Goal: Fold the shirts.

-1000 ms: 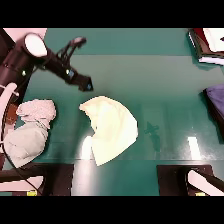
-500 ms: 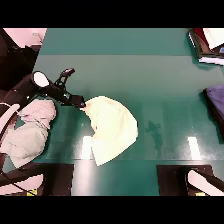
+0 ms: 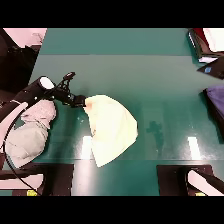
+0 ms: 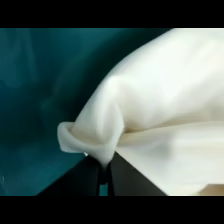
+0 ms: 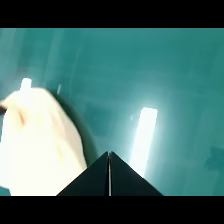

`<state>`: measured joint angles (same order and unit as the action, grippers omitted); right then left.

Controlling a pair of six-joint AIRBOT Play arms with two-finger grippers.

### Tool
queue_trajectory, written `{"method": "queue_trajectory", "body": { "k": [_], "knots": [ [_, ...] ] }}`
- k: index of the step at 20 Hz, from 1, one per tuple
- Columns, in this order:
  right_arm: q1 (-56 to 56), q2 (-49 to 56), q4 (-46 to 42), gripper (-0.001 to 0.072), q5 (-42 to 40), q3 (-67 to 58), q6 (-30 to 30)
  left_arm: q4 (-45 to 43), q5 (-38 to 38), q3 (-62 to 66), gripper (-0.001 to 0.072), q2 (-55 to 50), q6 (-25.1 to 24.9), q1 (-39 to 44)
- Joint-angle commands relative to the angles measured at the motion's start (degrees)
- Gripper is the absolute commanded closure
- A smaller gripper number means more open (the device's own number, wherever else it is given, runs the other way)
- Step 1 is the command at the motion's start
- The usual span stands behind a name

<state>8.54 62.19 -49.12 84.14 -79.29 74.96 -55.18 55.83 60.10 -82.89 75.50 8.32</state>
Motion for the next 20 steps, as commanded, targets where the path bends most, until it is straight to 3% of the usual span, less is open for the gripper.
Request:
{"method": "queue_trajectory", "body": {
  "k": [1, 2, 3, 4, 7, 9, 13, 16, 17, 18, 20],
  "knots": [
    [-2.69, -3.91, -0.39, 0.0694, 1.18, 11.67, 0.02, 0.98, 2.75, 5.14, 0.0681, -0.13, -0.5, -0.02],
    [-4.55, -5.16, -0.35, 0.064, 0.52, 16.63, 0.04, 0.94, 4.22, 7.37, 0.0681, -0.13, -0.52, -0.02],
    [-7.02, -6.14, -0.22, 0.036, -1.09, 21.86, 0.07, 0.98, 5.35, 9.18, 0.0681, -0.13, -0.52, -0.02],
    [-10.23, -6.75, 0.15, 0.0134, -3.82, 27.63, 0.44, 0.98, 6.23, 10.62, 0.0681, -0.13, -0.52, -0.02],
    [-21.97, -5.9, 0.24, 0.0144, -15.41, 41.51, 1.81, 1.03, 7.54, 12.66, 0.0681, -0.11, -0.5, -0.02],
    [-29.14, -3.21, 2.51, 0.0211, -23.06, 46.12, 2.1, 1.01, 8.26, 12.63, 0.0681, -0.07, -0.5, -0.02],
    [-38.53, 5.33, 6.01, 0.0218, -29.33, 45.07, 1.9, 1.01, 9.42, 12.63, 0.0681, -0.07, -0.5, -0.02],
    [-42.25, 10.8, 5.86, 0.0424, -30.21, 40.28, 0.46, 0.98, 9.62, 12.63, 0.0681, 0.52, -0.5, -0.02],
    [-42.62, 11.74, 5.44, 0.053, -30.14, 38.73, 0.42, 0.9, 9.6, 12.63, 0.0681, 1.05, -0.5, -0.02],
    [-42.69, 12.09, 4.79, 0.068, -29.97, 37.31, 0.42, -0.04, 9.51, 12.63, 0.0682, 1.92, -0.48, -0.02],
    [-41.9, 10.34, 1.44, 0.0697, -28.35, 34.27, 0.48, -3.63, 9.03, 12.98, 0.0682, 5.31, -0.13, -0.02]
  ]
}}
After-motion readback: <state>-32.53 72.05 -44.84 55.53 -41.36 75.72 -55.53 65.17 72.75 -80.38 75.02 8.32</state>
